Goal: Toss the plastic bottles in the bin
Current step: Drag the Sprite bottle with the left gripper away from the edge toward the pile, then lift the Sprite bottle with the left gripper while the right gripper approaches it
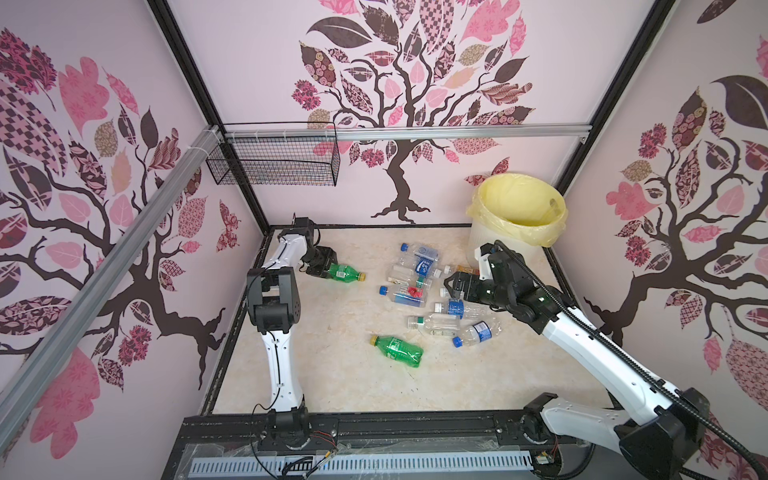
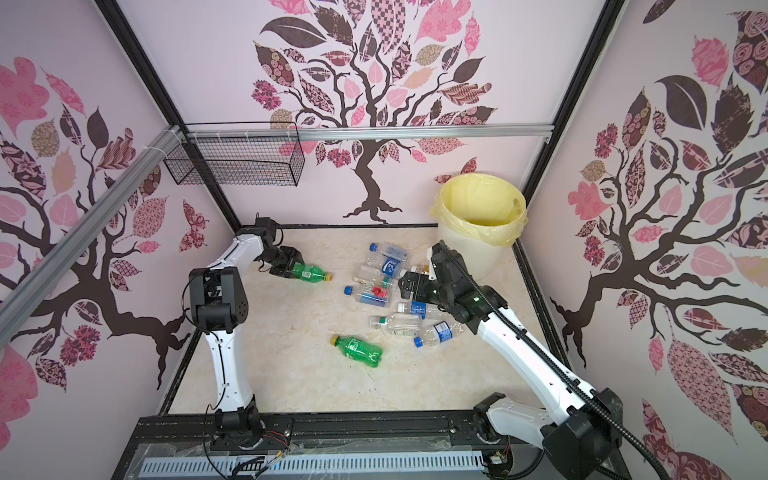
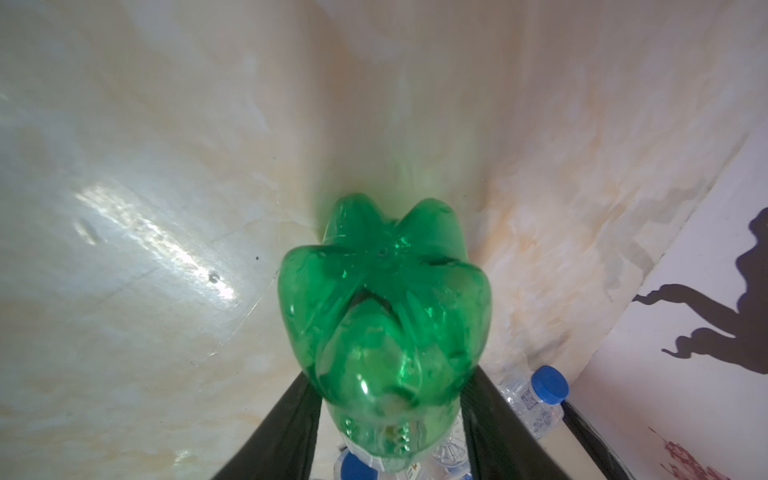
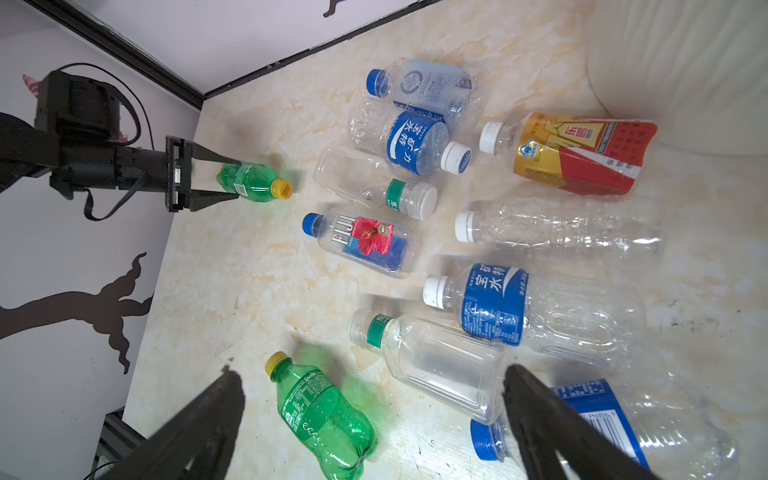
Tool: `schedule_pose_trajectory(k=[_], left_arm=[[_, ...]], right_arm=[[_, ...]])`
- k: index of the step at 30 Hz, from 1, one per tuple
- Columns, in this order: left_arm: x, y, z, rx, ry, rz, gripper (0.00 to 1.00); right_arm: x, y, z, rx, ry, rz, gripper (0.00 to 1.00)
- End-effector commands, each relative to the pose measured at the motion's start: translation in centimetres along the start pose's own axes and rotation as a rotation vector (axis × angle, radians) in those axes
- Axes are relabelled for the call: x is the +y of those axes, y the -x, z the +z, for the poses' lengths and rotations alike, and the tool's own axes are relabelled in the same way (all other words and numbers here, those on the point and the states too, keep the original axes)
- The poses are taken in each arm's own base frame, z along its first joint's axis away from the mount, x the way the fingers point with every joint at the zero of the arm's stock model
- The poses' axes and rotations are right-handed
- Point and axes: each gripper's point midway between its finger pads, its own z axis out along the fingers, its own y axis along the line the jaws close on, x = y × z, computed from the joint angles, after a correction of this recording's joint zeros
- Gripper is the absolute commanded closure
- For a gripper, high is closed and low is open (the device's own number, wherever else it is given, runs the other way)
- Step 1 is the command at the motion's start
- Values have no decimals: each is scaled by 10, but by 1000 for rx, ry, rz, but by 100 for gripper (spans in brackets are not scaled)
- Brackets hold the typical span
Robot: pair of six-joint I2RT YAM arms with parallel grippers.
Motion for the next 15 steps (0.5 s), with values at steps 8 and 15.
schedule_pose_trajectory(k=[8,15], left_arm=[[29,-14,20,-12,161,39,36],[32,-27,36,0,206,67,30]], right_arm=[[-2,0,-24,-31,-2,-29,0],[-6,0,-31,-42,-17,-43,0]])
